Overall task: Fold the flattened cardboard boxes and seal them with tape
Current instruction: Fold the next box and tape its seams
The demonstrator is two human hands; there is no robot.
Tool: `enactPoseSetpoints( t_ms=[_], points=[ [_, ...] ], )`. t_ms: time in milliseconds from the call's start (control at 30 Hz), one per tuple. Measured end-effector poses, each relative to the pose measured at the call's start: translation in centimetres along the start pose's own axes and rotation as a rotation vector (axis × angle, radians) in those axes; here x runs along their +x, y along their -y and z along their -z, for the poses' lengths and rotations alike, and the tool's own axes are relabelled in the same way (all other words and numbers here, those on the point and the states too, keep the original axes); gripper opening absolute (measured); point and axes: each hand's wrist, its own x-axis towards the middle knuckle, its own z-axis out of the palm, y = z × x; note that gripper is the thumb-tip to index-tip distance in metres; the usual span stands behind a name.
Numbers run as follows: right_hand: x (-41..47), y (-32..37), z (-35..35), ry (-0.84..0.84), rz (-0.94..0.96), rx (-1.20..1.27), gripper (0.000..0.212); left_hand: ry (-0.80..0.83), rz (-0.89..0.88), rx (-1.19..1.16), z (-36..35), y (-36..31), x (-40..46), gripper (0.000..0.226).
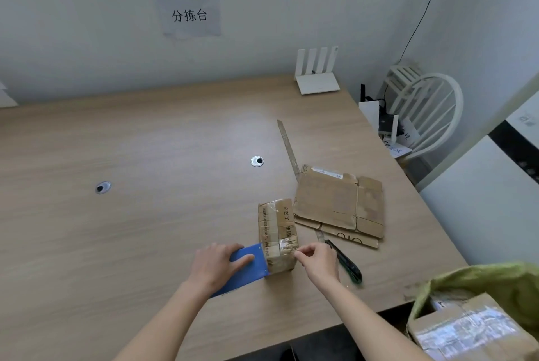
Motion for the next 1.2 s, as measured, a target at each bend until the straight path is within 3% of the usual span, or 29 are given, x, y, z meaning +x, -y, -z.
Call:
enactPoseSetpoints(
  t_ms=[133,233,400,500,700,800,933,1033,1100,1200],
  points=[
    [0.5,0.4,0.0,-0.048,-0.113,0.034,0.010,-0.024,0.001,-0.060,-0.6,-0.2,-0.1,0.071],
    [1.9,-0.2,0.5,-0.015,-0.210,0.076,0.047,-0.038,0.011,-0.075,-0.8,-0.1,-0.1,0.073],
    [3.0,-1.7,1.4,0.204,-0.220,0.382,0.025,-0.029,0.015,-0.098,-1.1,0.0,0.0,0.073],
    [3.3,-2.6,1.0,0.336,-0.253,0.598,0.025,-0.026,0.016,-0.113,-1.5,0.3,0.2,0.071],
    [3.6,-2.8,0.2,0.388,-0.352,0.762,0.023,-0.017,0.022,-0.119,-2.1,0.5,0.3,0.071],
    [3.5,-2.7,0.1,0.309,-0.251,0.563,0.025,-0.021,0.028,-0.106,-2.1,0.7,0.3,0.071],
    [2.2,-0.1,-0.7,-0.067,0.318,-0.006,0.031,-0.017,0.020,-0.102,-1.9,0.4,0.4,0.073],
    [1.4,2.7,-2.5,0.107,0.735,-0.294,0.046,-0.006,0.026,-0.086,-1.7,0.2,0.4,0.065],
    [1.5,2.7,-4.0,0.239,0.769,-0.469,0.053,-0.021,0.039,-0.069,-1.7,0.7,0.3,0.064],
    [1.9,1.2,-4.8,0.284,0.702,-0.593,0.064,-0.040,0.044,-0.078,-1.6,1.6,0.0,0.071]
  ],
)
